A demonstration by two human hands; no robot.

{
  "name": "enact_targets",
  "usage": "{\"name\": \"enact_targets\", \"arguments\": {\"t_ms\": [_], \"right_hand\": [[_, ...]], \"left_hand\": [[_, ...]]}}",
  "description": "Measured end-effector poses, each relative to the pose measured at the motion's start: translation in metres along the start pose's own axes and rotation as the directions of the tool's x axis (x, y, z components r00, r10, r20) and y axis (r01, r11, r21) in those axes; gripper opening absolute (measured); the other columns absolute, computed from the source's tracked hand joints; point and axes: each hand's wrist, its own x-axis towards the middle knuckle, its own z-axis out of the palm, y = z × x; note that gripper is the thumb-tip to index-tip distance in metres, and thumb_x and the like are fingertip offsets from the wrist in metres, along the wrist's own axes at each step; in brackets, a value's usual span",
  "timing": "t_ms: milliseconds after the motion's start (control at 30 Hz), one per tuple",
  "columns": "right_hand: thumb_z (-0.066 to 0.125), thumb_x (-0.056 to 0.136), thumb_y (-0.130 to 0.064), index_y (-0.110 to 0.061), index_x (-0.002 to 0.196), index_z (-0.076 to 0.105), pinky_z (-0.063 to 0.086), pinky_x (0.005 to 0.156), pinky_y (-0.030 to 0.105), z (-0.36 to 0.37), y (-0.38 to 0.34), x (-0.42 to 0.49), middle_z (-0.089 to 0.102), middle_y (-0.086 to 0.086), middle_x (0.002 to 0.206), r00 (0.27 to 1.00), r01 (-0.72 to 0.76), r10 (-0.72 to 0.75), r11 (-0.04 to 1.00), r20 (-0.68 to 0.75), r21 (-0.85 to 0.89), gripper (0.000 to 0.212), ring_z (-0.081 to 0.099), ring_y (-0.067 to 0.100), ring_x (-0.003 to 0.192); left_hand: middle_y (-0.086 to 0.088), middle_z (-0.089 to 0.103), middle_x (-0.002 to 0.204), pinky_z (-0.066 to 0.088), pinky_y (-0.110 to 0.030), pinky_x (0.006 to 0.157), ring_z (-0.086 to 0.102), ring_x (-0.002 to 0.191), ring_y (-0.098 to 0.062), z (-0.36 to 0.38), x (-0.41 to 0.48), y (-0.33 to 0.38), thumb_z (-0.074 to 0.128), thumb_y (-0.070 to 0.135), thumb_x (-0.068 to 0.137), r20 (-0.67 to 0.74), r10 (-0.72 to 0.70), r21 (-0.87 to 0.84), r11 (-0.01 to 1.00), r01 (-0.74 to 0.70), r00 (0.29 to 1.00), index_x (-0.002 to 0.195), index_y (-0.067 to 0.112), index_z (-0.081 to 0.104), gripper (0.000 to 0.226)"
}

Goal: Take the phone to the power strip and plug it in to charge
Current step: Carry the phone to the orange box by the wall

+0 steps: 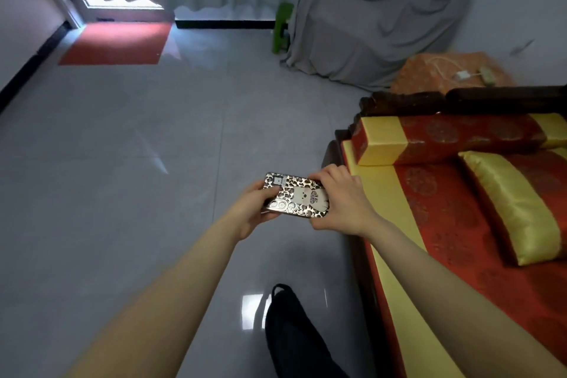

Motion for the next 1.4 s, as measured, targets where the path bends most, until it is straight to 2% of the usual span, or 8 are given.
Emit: {"name": "enact_targets", "arguments": {"t_ms": [200, 333, 467, 600, 700, 1067, 1267, 1400], "right_hand": [[0.075, 0.050, -0.045, -0.024, 0.125, 0.047, 0.034, 0.084, 0.038, -0.016, 0.028, 0.166, 0.048, -0.001, 0.113, 0.999, 0.007, -0.009, 0.998, 0.036, 0.062, 0.082, 0.041, 0.018, 0.106], [0.077, 0.051, -0.042, -0.023, 0.124, 0.048, 0.032, 0.084, 0.037, -0.019, 0.038, 0.261, 0.049, 0.000, 0.115, 0.999, 0.010, -0.014, 0.995, 0.037, 0.096, 0.081, 0.040, 0.018, 0.107], [0.077, 0.051, -0.041, -0.025, 0.123, 0.049, 0.036, 0.088, 0.040, -0.021, 0.058, 0.354, 0.050, -0.002, 0.114, 1.000, -0.026, 0.026, 0.995, 0.000, 0.099, 0.079, 0.042, 0.018, 0.109], [0.081, 0.051, -0.041, -0.024, 0.125, 0.049, 0.038, 0.091, 0.040, -0.029, 0.086, 0.431, 0.050, 0.000, 0.118, 0.991, -0.116, 0.120, 0.991, -0.060, 0.068, 0.082, 0.042, 0.018, 0.110], [0.081, 0.051, -0.042, -0.022, 0.125, 0.049, 0.039, 0.090, 0.041, -0.044, 0.109, 0.478, 0.049, 0.001, 0.117, 0.981, -0.171, 0.176, 0.984, -0.081, 0.056, 0.083, 0.042, 0.019, 0.108], [0.080, 0.049, -0.044, -0.023, 0.126, 0.049, 0.033, 0.081, 0.037, -0.095, 0.266, 0.609, 0.049, 0.002, 0.114, 0.890, -0.403, 0.409, 0.912, -0.203, 0.074, 0.085, 0.044, 0.022, 0.107], [0.076, 0.049, -0.046, -0.024, 0.125, 0.049, 0.032, 0.081, 0.038, -0.137, 0.367, 0.666, 0.049, 0.000, 0.112, 0.805, -0.517, 0.539, 0.842, -0.248, 0.151, 0.084, 0.041, 0.021, 0.107], [0.077, 0.053, -0.046, -0.024, 0.131, 0.047, 0.020, 0.076, 0.031, -0.161, 0.429, 0.683, 0.050, 0.001, 0.116, 0.742, -0.594, 0.607, 0.792, -0.285, 0.142, 0.086, 0.039, 0.021, 0.109]], "left_hand": [[0.001, 0.066, 0.090, 0.051, -0.024, 0.060, 0.061, 0.077, -0.011, -0.028, 0.118, 0.112, 0.050, 0.011, 0.093, -0.098, -0.014, 0.008, 1.000, 0.014, 0.995, 0.113, 0.018, 0.055, 0.022], [0.001, 0.068, 0.091, 0.052, -0.025, 0.062, 0.063, 0.079, -0.012, -0.057, 0.186, 0.174, 0.051, 0.012, 0.092, -0.099, -0.017, 0.019, 1.000, 0.019, 0.995, 0.109, 0.018, 0.057, 0.019], [-0.001, 0.067, 0.093, 0.052, -0.027, 0.066, 0.063, 0.082, -0.013, -0.075, 0.268, 0.238, 0.051, 0.012, 0.093, -0.050, -0.019, 0.041, 0.999, 0.021, 0.999, 0.111, 0.017, 0.056, 0.020], [-0.001, 0.066, 0.087, 0.054, -0.024, 0.057, 0.063, 0.076, -0.013, -0.075, 0.351, 0.302, 0.051, 0.010, 0.092, 0.035, -0.003, 0.104, 0.995, -0.001, 0.999, 0.103, 0.016, 0.057, 0.014], [-0.003, 0.064, 0.085, 0.052, -0.029, 0.065, 0.061, 0.074, -0.015, -0.067, 0.404, 0.344, 0.051, 0.010, 0.092, 0.086, -0.036, 0.160, 0.987, 0.022, 0.996, 0.097, 0.017, 0.056, 0.011], [-0.008, 0.066, 0.092, 0.054, -0.032, 0.068, 0.064, 0.079, -0.020, 0.048, 0.611, 0.473, 0.053, 0.010, 0.091, 0.318, -0.121, 0.304, 0.952, 0.019, 0.940, 0.094, 0.015, 0.059, 0.008], [-0.007, 0.069, 0.097, 0.055, -0.028, 0.062, 0.066, 0.082, -0.019, 0.139, 0.718, 0.540, 0.055, 0.012, 0.091, 0.442, -0.186, 0.386, 0.923, 0.001, 0.878, 0.110, 0.013, 0.059, 0.020], [-0.003, 0.070, 0.094, 0.055, -0.029, 0.064, 0.066, 0.081, -0.018, 0.207, 0.773, 0.566, 0.056, 0.011, 0.090, 0.487, -0.246, 0.397, 0.917, 0.039, 0.838, 0.115, 0.016, 0.060, 0.026]]}}
